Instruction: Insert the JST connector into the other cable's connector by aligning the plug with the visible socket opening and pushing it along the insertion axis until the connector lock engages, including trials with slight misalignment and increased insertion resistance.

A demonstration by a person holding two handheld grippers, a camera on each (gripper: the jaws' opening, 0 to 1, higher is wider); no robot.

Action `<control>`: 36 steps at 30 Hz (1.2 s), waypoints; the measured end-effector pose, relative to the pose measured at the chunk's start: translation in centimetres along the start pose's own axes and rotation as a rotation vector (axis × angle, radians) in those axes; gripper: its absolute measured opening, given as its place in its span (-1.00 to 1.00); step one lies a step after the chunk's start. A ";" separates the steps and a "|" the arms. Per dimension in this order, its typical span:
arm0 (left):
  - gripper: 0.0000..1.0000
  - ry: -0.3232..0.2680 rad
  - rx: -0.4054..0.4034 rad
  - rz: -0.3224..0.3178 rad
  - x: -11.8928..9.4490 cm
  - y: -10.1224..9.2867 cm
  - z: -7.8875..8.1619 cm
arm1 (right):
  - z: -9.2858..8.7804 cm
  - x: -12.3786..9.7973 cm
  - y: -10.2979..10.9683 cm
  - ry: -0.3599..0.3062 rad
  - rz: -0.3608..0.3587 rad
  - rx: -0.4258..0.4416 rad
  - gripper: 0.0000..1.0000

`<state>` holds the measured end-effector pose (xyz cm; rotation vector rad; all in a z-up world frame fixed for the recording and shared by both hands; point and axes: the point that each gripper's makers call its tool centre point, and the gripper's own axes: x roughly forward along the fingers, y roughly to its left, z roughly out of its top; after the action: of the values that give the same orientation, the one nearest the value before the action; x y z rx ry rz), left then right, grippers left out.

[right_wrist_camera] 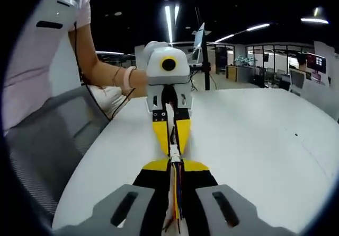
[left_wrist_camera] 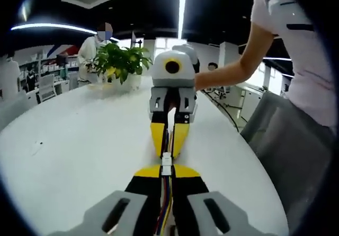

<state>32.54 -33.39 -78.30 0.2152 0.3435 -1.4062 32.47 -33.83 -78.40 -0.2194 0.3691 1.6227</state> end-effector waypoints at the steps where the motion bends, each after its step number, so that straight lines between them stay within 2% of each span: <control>1: -1.00 -0.002 0.008 -0.001 0.0 0.0 0.0 | 0.1 0.0 0.0 -0.005 0.002 0.003 -0.94; 12: -1.00 0.015 0.009 -0.022 0.1 -0.6 0.0 | 0.0 0.3 0.6 -0.016 0.024 0.021 -0.96; 19: -1.00 0.045 0.021 -0.026 0.2 -0.3 -0.3 | -0.4 0.6 0.0 -0.014 0.024 0.023 -0.96; 25: -1.00 0.064 0.030 0.012 0.3 1.0 -1.1 | -1.0 1.1 -1.6 -0.016 0.001 0.017 -0.95; 28: -1.00 0.085 0.068 0.024 0.5 1.5 -1.6 | -1.4 1.5 -2.3 -0.007 -0.008 -0.007 -0.94; 33: -1.00 0.081 0.111 0.031 0.4 2.3 -2.0 | -1.1 2.2 -2.3 -0.013 -0.008 -0.048 -0.94; 36: -1.00 0.098 0.131 0.036 0.5 2.7 -2.5 | -1.5 2.7 -2.4 0.004 -0.006 -0.068 -0.94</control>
<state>34.96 -32.57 -80.96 0.3974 0.3267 -1.3865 34.47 -31.77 -80.98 -0.2752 0.3159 1.6306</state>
